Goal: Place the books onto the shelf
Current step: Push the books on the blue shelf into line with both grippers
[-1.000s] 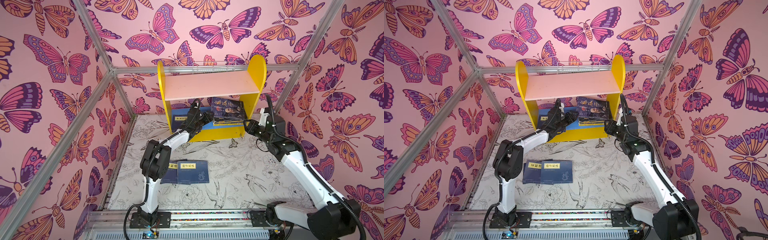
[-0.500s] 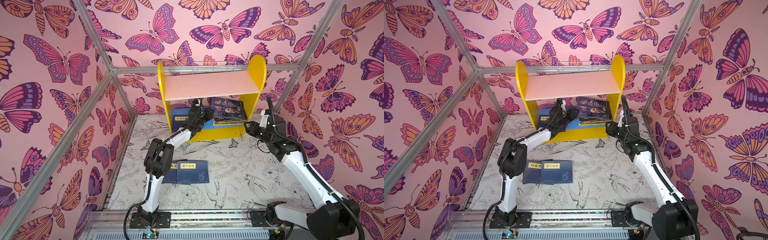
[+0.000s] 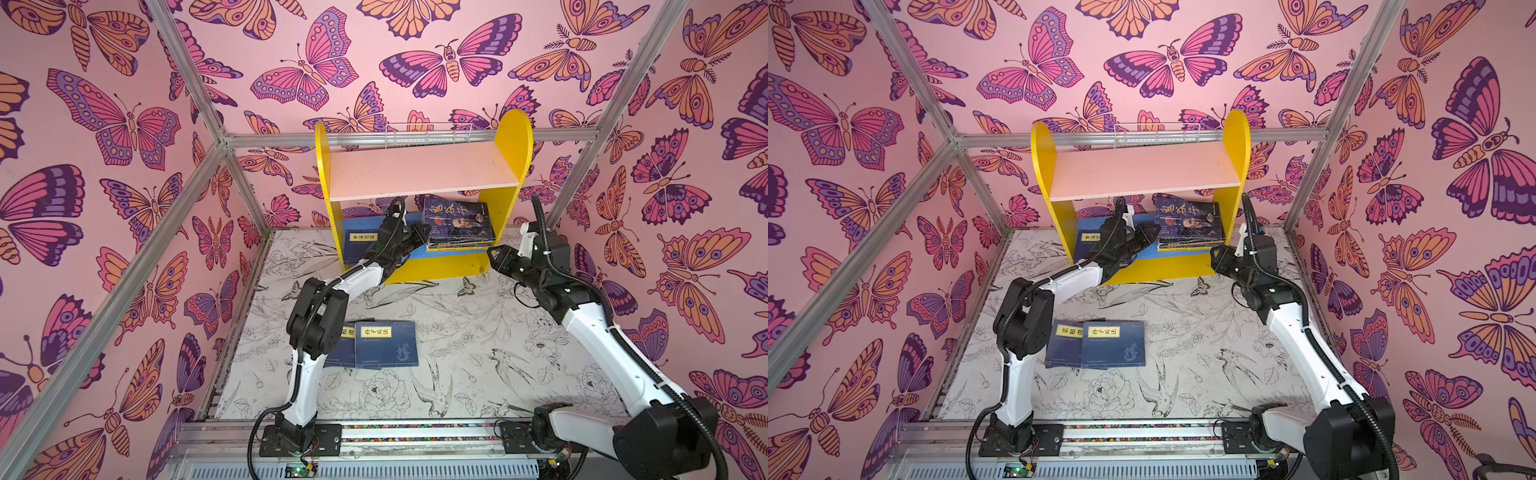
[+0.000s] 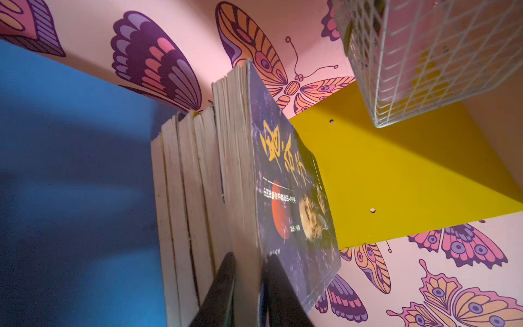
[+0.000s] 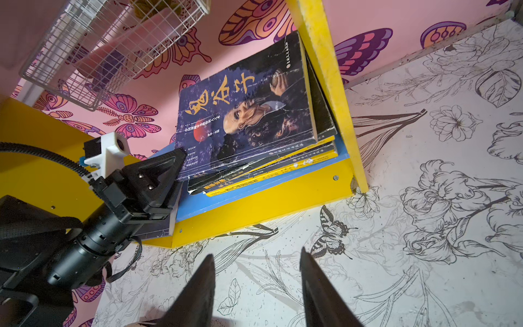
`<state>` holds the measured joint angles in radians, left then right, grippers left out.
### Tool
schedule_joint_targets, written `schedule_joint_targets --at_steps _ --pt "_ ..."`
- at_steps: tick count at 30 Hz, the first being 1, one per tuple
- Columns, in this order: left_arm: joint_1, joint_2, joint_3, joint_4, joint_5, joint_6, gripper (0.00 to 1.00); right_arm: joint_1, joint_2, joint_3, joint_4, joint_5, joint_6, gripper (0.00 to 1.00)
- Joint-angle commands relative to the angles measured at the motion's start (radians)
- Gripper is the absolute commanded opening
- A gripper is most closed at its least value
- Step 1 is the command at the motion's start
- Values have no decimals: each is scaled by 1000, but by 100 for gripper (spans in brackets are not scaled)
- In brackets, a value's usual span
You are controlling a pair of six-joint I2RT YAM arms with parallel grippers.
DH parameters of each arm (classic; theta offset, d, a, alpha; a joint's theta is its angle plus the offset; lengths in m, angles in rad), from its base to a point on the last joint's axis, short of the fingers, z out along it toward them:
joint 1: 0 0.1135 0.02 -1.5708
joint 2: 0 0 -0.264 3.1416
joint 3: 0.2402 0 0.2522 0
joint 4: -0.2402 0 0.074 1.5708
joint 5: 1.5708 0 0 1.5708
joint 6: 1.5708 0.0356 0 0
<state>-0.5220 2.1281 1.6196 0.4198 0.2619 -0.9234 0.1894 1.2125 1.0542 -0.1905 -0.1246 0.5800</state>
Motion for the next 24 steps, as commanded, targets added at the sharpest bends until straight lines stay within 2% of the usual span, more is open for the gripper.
schedule_joint_targets --at_steps 1,6,10,16,21,24 --pt "-35 -45 -32 20 46 9 22 -9 2 -11 5 -5 12 48" --pt "-43 -59 -53 20 44 10 22 -10 11 -19 12 -18 14 48" --pt "-44 -56 -55 21 37 8 22 -5 68 21 -21 -86 1 47" --pt "-44 -62 -53 20 42 9 24 60 175 52 22 -55 -2 29" --pt "-43 -103 -59 -36 19 28 48 123 282 139 52 -17 17 25" --pt "-44 -131 -67 -85 -12 57 54 141 334 182 63 1 41 25"
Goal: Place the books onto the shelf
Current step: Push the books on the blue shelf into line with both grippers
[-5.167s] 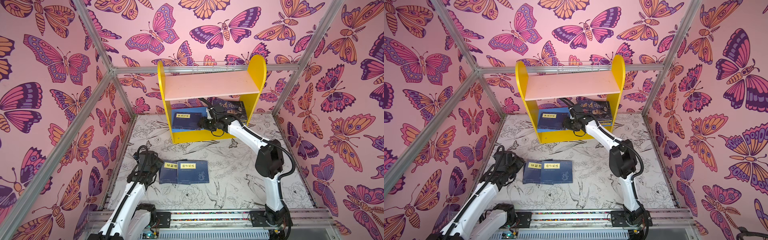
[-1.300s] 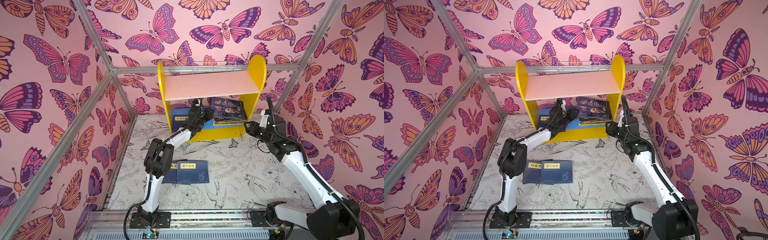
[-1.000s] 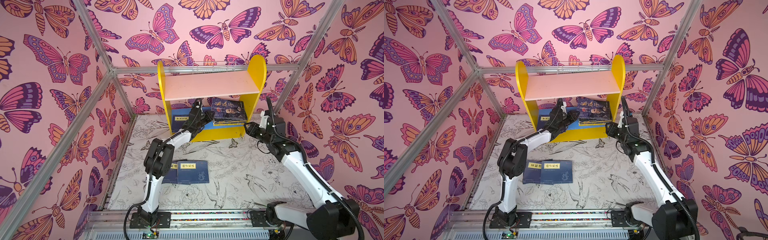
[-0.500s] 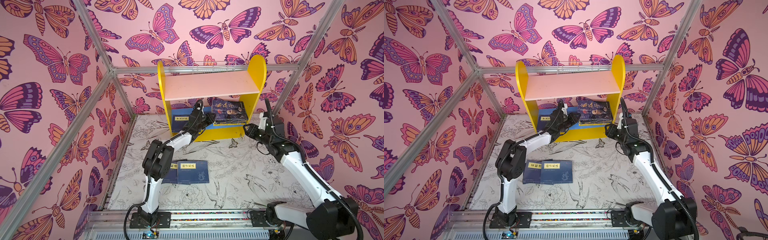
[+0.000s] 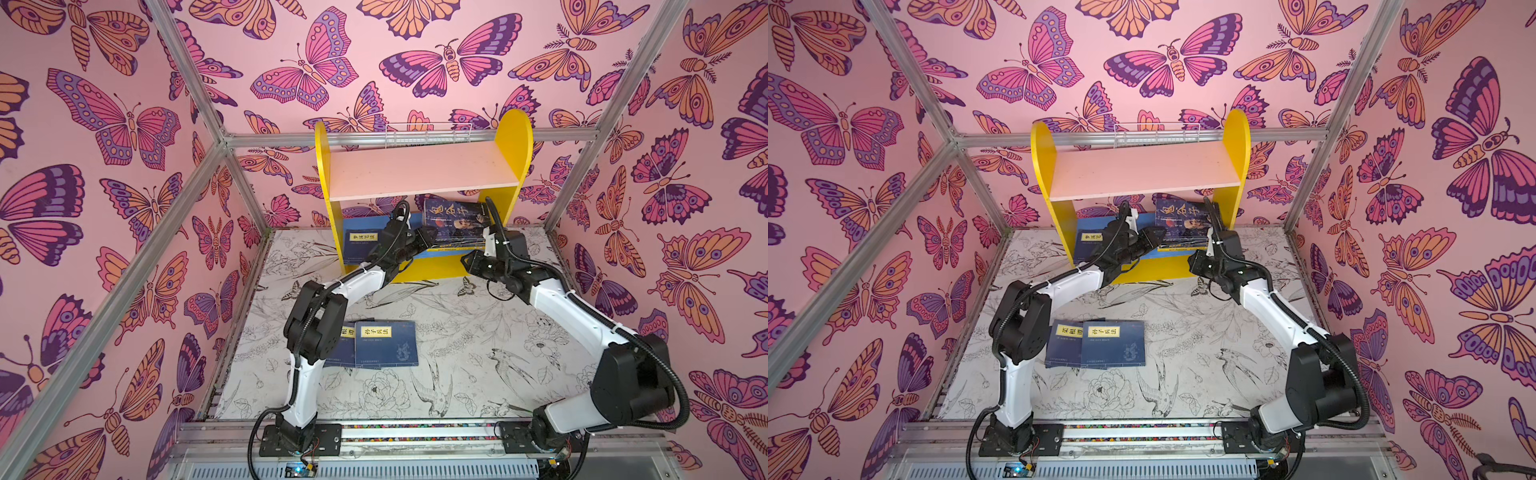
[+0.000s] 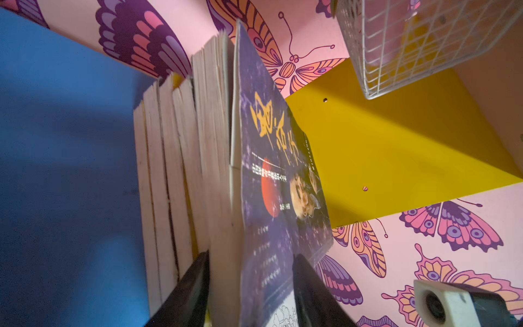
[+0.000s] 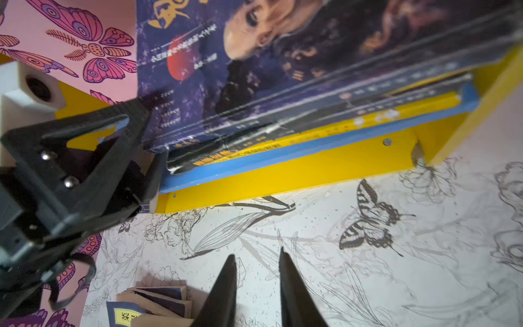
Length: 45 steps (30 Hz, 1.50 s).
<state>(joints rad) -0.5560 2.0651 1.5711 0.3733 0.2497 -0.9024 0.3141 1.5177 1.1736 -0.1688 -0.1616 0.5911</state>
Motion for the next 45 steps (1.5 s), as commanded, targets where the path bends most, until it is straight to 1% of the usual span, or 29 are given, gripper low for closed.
schedule_joint_targets --at_steps 1,4,9,14,17,19,23,27,37,45 --pt "-10 -77 -21 -54 -12 43 56 21 47 76 49 39 45 25" --pt "-5 -96 -39 -65 -33 51 57 26 115 110 65 22 77 23" --pt "18 -99 -59 -42 -49 2 57 45 176 150 77 -6 113 20" --pt "36 -66 -32 -46 -49 -2 52 51 210 170 100 -5 131 19" --pt "40 -47 -14 -53 -53 0 50 50 224 188 100 -17 136 18" --pt "43 -28 4 -62 -55 2 45 51 235 200 100 -24 143 18" --pt "44 9 47 -69 -42 -1 40 49 251 226 92 -39 144 17" --pt "44 32 72 -83 -37 -1 37 50 255 238 89 -33 138 17" --pt "43 56 81 -83 -12 -21 35 47 279 270 89 -23 129 17" --pt "39 53 71 -83 0 -30 35 35 280 277 96 15 131 17"
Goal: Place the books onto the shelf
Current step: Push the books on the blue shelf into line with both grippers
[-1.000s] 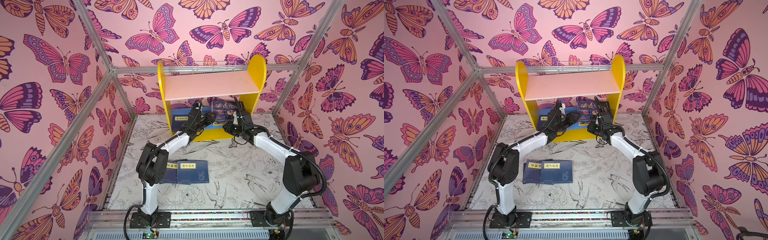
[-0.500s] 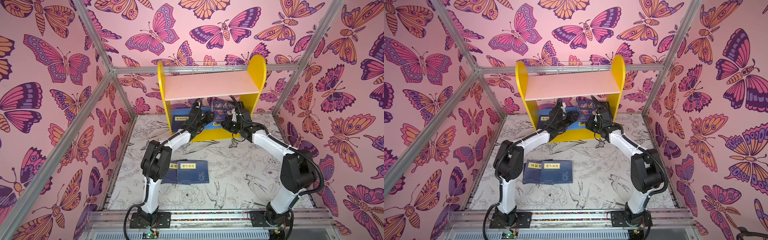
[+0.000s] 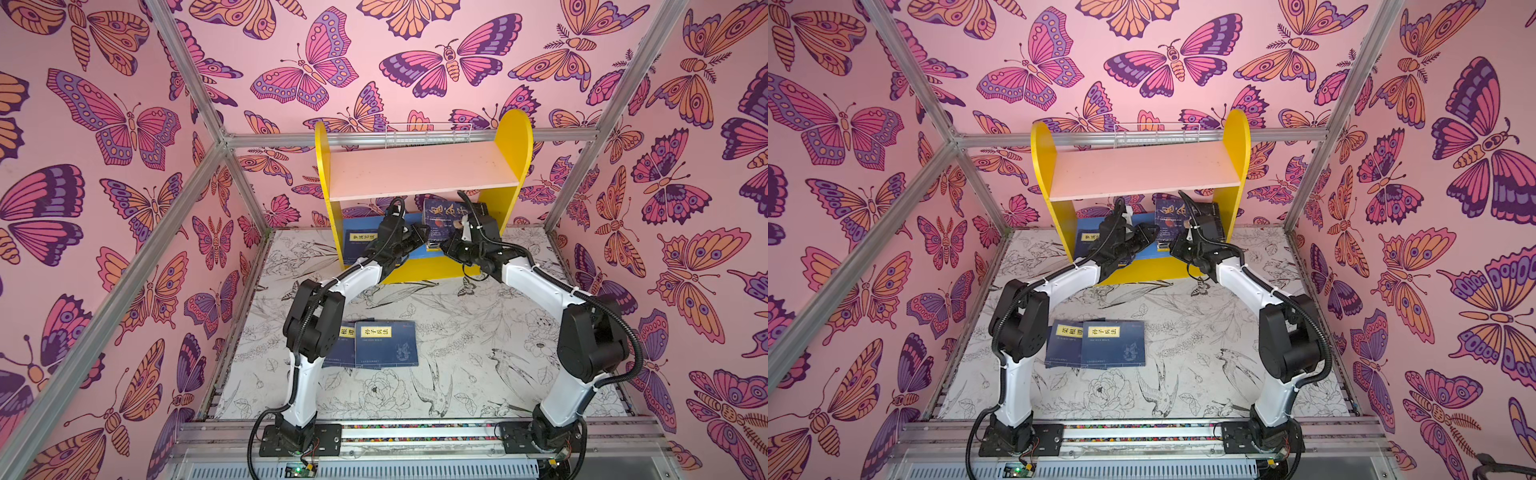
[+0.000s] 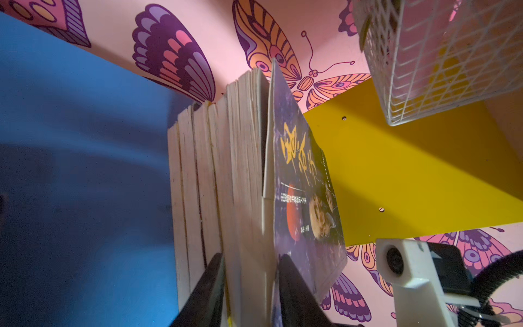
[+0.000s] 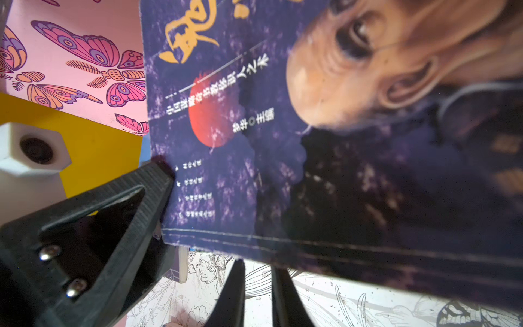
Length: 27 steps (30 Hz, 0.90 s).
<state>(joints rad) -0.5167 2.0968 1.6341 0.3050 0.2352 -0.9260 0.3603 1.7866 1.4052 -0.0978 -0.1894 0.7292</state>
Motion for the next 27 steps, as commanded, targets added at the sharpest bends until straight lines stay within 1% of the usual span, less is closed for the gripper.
schedule_joint_targets --at_steps 1,4,18,27 --pt "0 22 7 -15 16 -8 35 -12 7 42 24 47 -8 17" --pt "-6 21 4 -15 25 -11 35 -17 -4 31 39 59 -4 17" --pt "-33 9 -2 -20 39 -38 34 -28 2 40 45 45 7 16" --pt "-49 0 18 -62 12 -27 34 -28 -6 19 65 36 29 16"
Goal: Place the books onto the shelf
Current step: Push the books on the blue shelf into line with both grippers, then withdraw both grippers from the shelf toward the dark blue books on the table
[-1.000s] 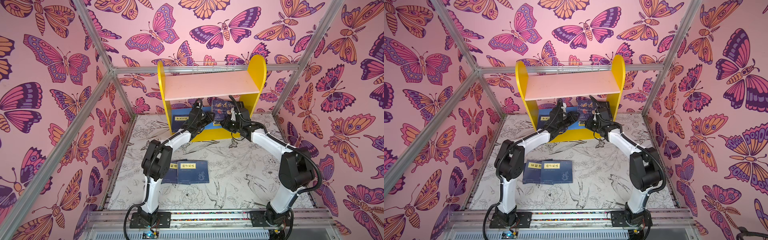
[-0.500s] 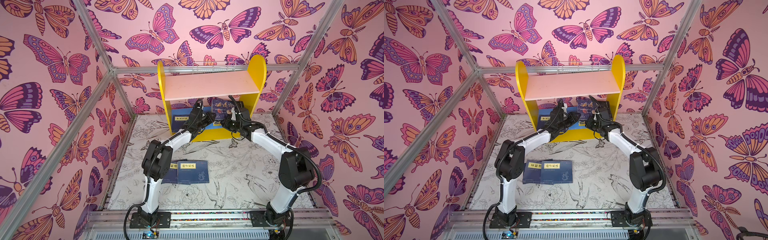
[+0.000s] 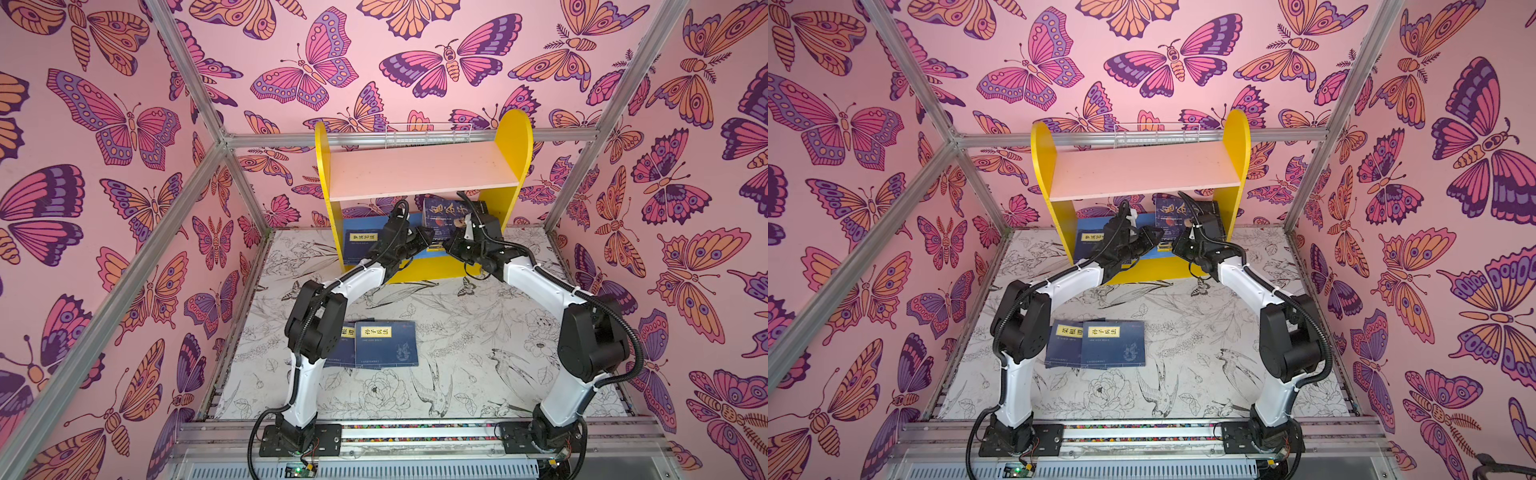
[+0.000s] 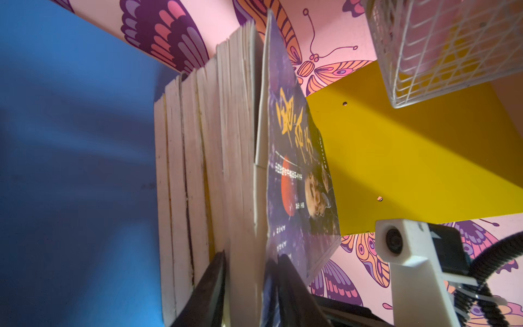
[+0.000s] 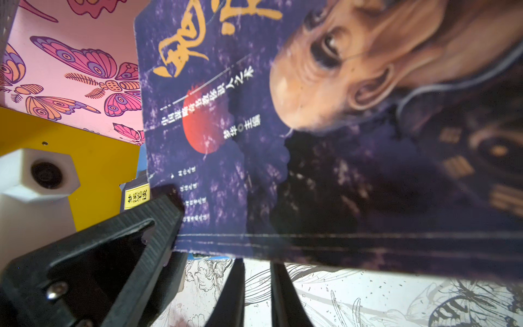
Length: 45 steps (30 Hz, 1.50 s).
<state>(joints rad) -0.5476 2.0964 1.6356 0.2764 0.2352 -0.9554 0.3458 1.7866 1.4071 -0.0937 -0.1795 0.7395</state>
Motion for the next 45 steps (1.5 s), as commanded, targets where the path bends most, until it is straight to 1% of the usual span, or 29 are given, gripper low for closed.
schedule_joint_targets --at_steps 1,5,10,14,15,17,20,21,22,29,32,45 --pt "-17 -8 9 -38 0 4 35 -14 -9 14 60 28 18 16" --pt "-7 -52 -27 -18 -33 6 37 -16 -34 -4 63 31 9 15" --pt "18 -112 -93 90 -40 7 42 -22 -81 -57 67 20 0 13" --pt "36 -142 -135 144 -58 9 43 -25 -123 -105 67 19 -12 12" --pt "40 -142 -138 144 -68 8 40 -27 -133 -116 64 20 -15 11" --pt "45 -130 -129 124 -85 -6 30 -29 -148 -138 57 18 -14 11" --pt "44 -94 -96 65 -119 -33 7 -37 -173 -173 61 20 -2 11" --pt "44 -77 -84 61 -118 -37 2 -38 -182 -188 67 20 3 11" --pt "43 -64 -70 56 -116 -38 0 -39 -189 -195 68 20 6 11" --pt "28 11 12 44 -109 -15 0 -51 -207 -222 61 18 6 11" --pt "20 25 37 36 -109 -6 0 -52 -239 -228 63 16 4 11" --pt "-11 71 110 -15 -106 29 0 -61 -246 -245 69 -1 4 11"
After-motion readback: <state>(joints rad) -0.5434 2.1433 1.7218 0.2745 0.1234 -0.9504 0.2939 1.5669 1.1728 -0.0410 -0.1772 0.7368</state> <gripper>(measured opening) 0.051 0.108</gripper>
